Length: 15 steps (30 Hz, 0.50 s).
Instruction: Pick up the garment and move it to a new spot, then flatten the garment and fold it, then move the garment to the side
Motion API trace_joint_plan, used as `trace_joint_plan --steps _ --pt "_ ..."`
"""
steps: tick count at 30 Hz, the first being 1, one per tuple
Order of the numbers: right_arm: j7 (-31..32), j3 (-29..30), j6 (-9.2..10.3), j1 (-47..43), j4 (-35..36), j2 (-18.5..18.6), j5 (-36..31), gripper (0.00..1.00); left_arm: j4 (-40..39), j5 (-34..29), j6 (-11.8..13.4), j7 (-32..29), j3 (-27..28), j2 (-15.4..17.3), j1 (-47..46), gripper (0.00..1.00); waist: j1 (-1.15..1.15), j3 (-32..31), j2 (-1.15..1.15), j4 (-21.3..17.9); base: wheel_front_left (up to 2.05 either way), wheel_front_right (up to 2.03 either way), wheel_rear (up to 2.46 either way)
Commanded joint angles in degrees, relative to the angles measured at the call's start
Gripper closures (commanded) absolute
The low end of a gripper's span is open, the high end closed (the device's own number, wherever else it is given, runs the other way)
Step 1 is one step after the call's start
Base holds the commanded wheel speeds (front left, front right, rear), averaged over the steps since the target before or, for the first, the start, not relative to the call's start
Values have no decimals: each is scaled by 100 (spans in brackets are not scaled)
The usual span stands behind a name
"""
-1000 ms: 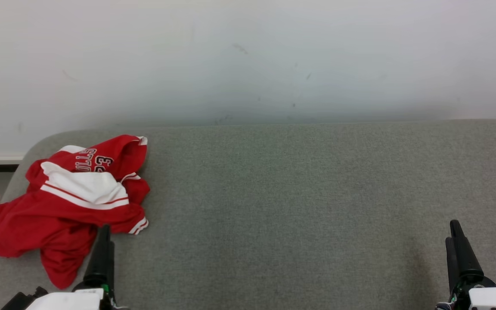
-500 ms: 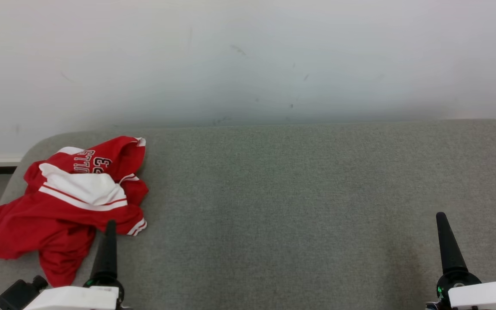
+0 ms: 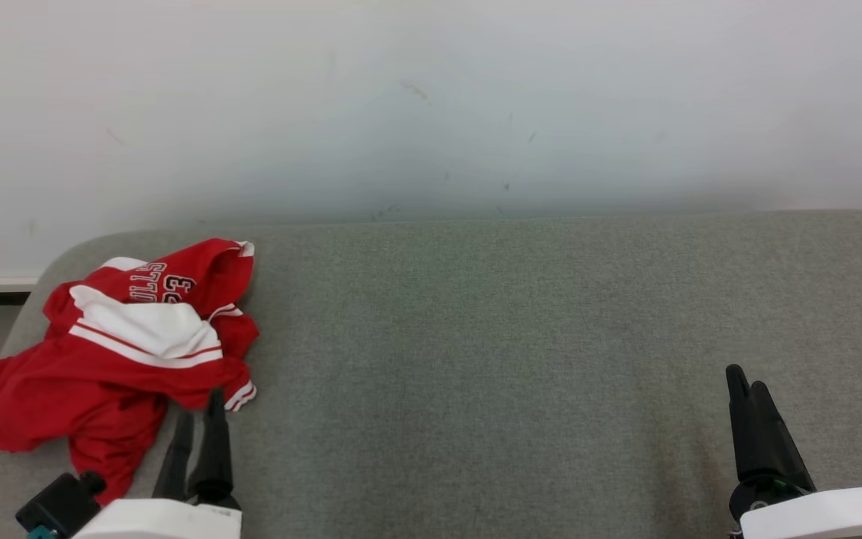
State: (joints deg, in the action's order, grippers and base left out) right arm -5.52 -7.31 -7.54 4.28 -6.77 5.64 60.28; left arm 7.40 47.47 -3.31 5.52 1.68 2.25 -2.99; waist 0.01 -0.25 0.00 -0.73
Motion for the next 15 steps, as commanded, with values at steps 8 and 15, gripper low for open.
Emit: trace_joint_plan --steps 8,15 --pt "-180 -150 5 79 64 112 -1088 0 67 -1085 248 179 -91 56 18 0 0 9 0 9 0 0 0" --pt "-285 -130 5 42 -4 52 -1839 0 22 -1671 287 283 -191 60 10 0 0 11 0 -16 0 0 0"
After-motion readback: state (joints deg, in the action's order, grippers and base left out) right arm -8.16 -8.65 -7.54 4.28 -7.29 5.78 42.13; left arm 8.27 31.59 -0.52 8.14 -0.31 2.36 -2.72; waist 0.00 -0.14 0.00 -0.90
